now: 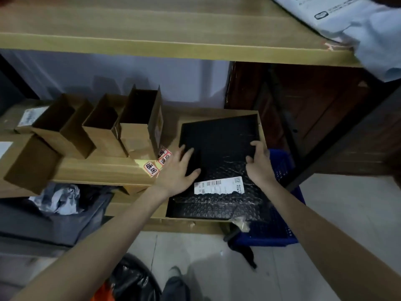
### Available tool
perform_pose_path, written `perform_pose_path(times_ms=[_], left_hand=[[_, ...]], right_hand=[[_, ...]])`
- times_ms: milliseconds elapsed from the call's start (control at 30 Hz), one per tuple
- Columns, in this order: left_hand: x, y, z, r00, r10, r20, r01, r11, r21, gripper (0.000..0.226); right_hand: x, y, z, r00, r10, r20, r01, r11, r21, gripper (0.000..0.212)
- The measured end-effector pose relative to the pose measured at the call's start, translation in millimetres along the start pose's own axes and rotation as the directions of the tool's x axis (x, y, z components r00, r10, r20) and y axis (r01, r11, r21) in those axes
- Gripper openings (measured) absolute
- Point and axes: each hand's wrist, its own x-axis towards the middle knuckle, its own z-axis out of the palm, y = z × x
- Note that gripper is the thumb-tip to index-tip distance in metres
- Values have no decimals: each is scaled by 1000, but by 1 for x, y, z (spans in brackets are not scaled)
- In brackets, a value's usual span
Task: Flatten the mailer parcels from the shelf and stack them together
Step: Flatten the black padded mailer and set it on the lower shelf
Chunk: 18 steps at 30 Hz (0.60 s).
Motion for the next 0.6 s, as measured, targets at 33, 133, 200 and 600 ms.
perform_pose_path(times_ms=[33,133,200,600], left_hand=[[3,-2,4,996,23,81,-29,997,71,82],[15,-12,16,938,-61,342,-19,973,228,77],[22,-16,22,902,-141,408,20,958,286,75],[56,-20,37,896,-180,407,41,944,327,77]], right_hand=[[6,0,4,1000,-12,-24,12,1000,-25,46],[18,5,19,998,-15,-59,1,971,-239,51],[21,12,33,997,-81,-5,72,914,-399,55],[43,33,70,891,-57,451,329,766,-552,64]])
